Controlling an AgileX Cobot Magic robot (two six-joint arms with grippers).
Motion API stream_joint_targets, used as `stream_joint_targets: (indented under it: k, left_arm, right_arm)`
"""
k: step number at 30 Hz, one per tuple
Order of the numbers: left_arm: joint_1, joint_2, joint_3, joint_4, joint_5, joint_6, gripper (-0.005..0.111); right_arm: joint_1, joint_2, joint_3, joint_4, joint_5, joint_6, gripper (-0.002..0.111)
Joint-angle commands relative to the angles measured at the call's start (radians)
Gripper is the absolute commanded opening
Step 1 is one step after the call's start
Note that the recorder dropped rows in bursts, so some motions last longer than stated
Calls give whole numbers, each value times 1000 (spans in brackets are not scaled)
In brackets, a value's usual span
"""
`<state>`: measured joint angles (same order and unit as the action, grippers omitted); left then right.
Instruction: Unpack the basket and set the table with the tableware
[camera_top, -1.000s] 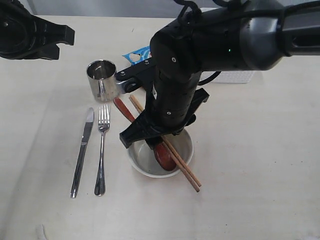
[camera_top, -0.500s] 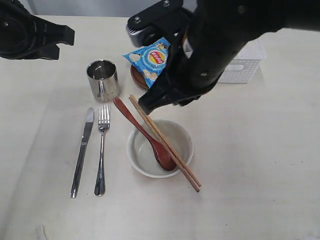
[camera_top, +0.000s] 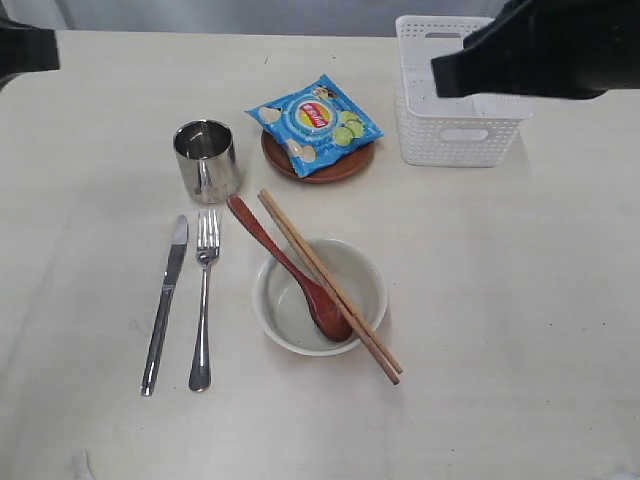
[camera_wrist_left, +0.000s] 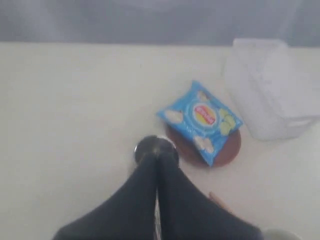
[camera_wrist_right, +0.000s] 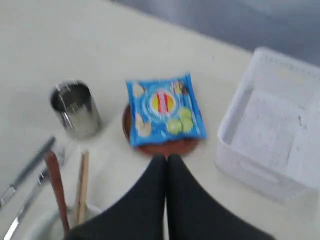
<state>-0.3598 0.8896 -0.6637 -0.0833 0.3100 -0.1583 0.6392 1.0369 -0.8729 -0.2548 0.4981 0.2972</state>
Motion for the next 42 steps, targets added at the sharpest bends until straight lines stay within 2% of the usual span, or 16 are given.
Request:
stream_joint_targets:
  k: [1,3,5,7,10,15,20,24,29,35,42]
  left_arm:
    - [6,-187,61,61,-119,-32,0]
    - [31,-253,59,119,-119,-73,0]
    - [70,-298,59,202,-113,-123,0]
    - [121,-331,57,295,-87,-183,0]
    - [196,-390,57,404,-32,-274,0]
    - [210,-512,57,476,-1,-348,0]
    - [210,-642,67,476,58,-363,0]
    - [210,-746,122,474,78,-395,0]
    - [210,-858,174,459,173,-395,0]
    - [210,-890,200,348,302,-372,0]
    - [210,-890,283,146,318,-332,0]
  right_arm:
    - [-3,-212,33,-30,-185,29,0]
    - [-8,-263,0,-129,-177,61,0]
    - [-8,-288,-38,-325,-139,187,0]
    - [-8,-295,-82,-617,-35,364,0]
    - [-8,-324,-103,-839,113,525,0]
    - [-8,-486,-53,-742,74,522,0]
    - [-8,-714,101,-774,89,547,0]
    - [-8,-849,234,-811,129,555,0]
    - [-8,-1013,335,-713,72,460,0]
    - [-8,-1037,398,-629,86,404,0]
    - [-8,-1037,438,-497,83,395,0]
